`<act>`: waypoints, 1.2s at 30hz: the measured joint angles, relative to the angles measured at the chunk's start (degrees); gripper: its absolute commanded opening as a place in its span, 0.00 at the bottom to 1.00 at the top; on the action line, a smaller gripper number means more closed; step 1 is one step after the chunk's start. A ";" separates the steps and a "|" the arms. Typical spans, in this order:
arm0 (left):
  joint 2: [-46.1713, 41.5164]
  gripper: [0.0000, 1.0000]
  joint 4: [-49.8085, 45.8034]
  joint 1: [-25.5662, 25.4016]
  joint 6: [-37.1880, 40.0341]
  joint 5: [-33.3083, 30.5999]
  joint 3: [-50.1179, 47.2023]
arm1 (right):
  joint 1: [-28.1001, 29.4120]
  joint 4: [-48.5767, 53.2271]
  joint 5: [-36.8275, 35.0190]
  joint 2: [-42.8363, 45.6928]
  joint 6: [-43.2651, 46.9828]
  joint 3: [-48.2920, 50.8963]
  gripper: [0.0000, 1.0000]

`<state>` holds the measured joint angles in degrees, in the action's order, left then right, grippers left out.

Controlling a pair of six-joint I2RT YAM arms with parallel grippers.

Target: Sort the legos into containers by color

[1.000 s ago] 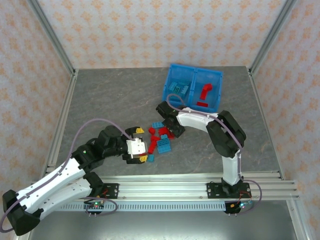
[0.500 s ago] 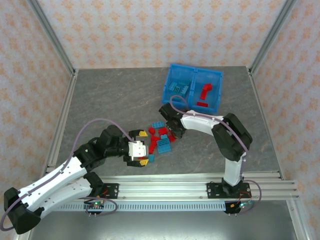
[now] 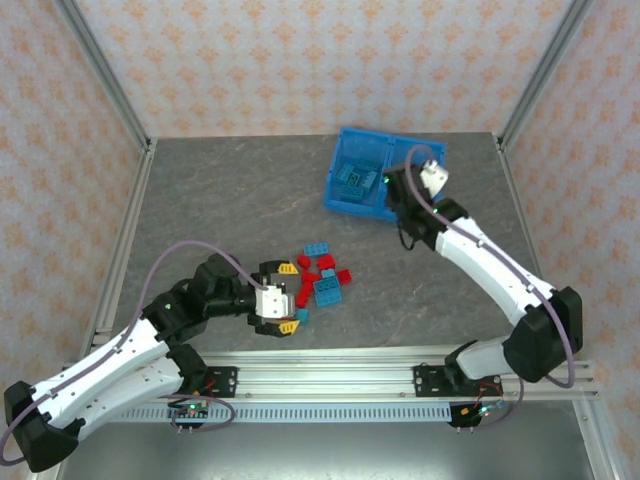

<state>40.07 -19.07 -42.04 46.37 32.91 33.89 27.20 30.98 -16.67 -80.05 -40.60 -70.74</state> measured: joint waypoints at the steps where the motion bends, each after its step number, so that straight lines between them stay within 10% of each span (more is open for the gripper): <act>1: -0.37 1.00 0.20 0.02 0.02 -0.48 0.00 | -2.84 0.59 0.57 -1.60 2.45 -1.95 0.30; 9: -1.66 1.00 0.15 0.02 0.46 -4.17 0.00 | -15.67 3.85 10.71 -21.51 12.66 -20.28 0.32; 22: -3.28 1.00 0.11 0.00 1.64 -7.91 -0.39 | -16.98 13.94 17.97 -50.18 13.07 -49.99 0.48; 36: -3.34 1.00 0.04 0.00 2.23 -7.89 -0.42 | -15.87 15.28 21.38 -34.64 12.79 -35.52 0.54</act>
<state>36.73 -19.03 -42.04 48.60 25.02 33.47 11.33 46.26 4.71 -114.69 -27.81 -106.26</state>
